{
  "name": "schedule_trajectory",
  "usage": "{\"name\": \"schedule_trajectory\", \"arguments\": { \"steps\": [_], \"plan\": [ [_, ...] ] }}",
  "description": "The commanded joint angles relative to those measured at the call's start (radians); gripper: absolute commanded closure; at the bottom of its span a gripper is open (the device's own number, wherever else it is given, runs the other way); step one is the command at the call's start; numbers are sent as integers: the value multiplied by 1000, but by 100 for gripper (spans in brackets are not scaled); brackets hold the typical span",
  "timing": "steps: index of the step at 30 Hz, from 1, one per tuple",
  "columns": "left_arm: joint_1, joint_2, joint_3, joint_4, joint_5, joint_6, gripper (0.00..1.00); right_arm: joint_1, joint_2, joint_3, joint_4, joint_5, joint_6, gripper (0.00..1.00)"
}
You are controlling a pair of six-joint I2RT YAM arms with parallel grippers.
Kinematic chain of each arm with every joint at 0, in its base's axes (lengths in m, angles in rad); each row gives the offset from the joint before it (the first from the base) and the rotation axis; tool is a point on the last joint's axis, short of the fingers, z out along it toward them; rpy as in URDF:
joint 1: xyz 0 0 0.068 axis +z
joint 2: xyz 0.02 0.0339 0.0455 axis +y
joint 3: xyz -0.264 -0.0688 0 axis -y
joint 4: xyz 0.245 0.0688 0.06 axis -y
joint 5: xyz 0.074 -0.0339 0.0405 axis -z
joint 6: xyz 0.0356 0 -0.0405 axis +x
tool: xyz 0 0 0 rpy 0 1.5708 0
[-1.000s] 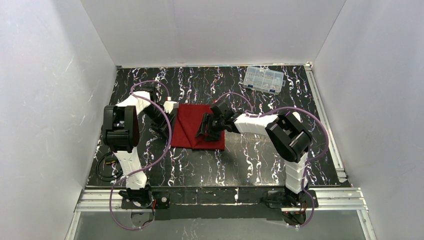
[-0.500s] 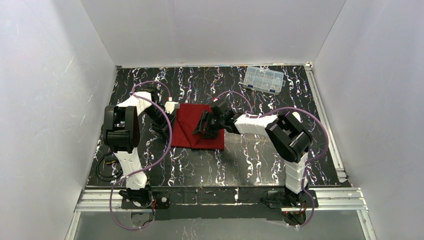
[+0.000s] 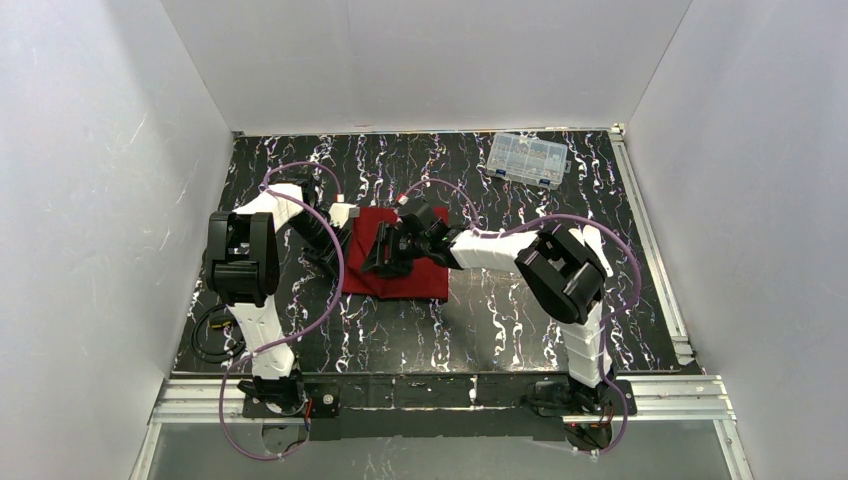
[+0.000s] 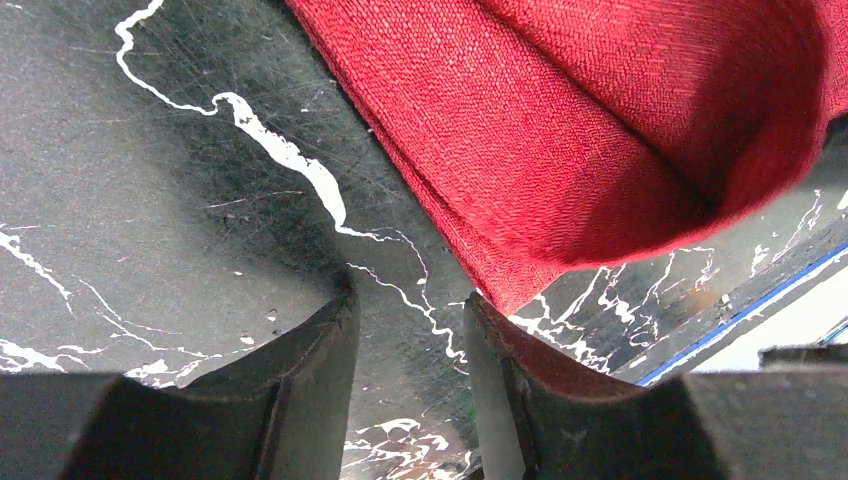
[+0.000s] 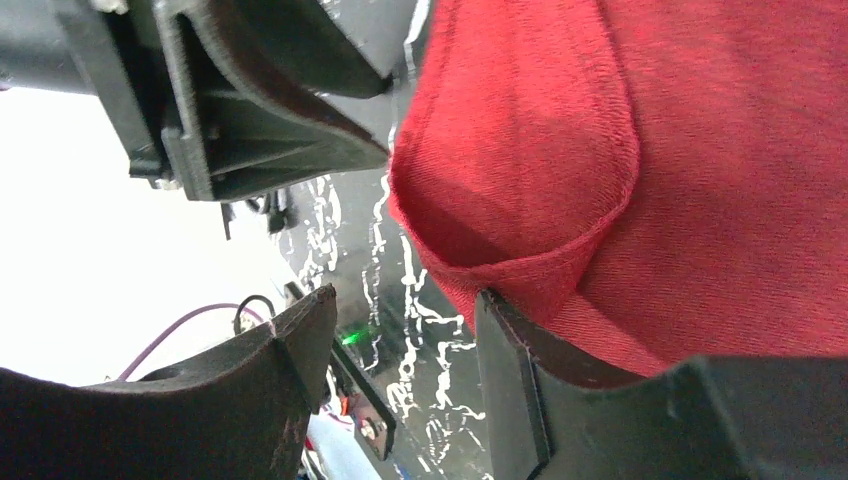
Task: Fold the napkin into a case and place the utensils inside
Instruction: Smooth out the square-folded napkin at the center of the board.
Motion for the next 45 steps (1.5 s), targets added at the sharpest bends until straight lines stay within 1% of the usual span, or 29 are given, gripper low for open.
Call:
{"name": "schedule_trajectory", "arguments": {
  "steps": [1, 8, 11, 15, 17, 20, 23, 26, 30, 33, 35, 38, 45],
  "plan": [
    [-11, -3, -37, 15, 8, 10, 59, 21, 32, 69, 35, -56, -20, 39],
    [-8, -12, -22, -13, 23, 9, 60, 41, 86, 142, 75, -138, -6, 39],
    [9, -16, 7, -53, 52, 12, 60, 47, 89, 181, 141, -221, 13, 39],
    [40, -32, 46, -99, 72, 22, 60, 49, 55, 194, 209, -312, 38, 37],
    [57, -42, 61, -119, 76, 28, 60, 49, 26, 187, 203, -342, 28, 36],
    [60, -64, 65, -141, 80, 40, 60, 34, -41, 174, 111, -345, -38, 36],
    [60, -93, 54, -164, 103, 47, 60, -31, -101, 143, -21, -278, -114, 37],
    [60, -116, 57, -197, 163, 37, 58, -102, -106, 125, -112, -242, -169, 40],
    [50, -141, 75, -242, 246, 0, 57, -128, -46, 249, -379, -117, -350, 41],
    [16, -151, 86, -259, 313, -53, 51, -138, 25, 347, -492, -61, -417, 42],
    [-10, -146, 83, -255, 336, -87, 49, -149, 59, 384, -528, -43, -438, 43],
    [-41, -140, 59, -208, 335, -145, 48, -164, 86, 414, -552, -8, -462, 43],
    [-60, -122, 30, -85, 176, -227, 50, -197, 104, 428, -554, 5, -478, 43]
  ]
}}
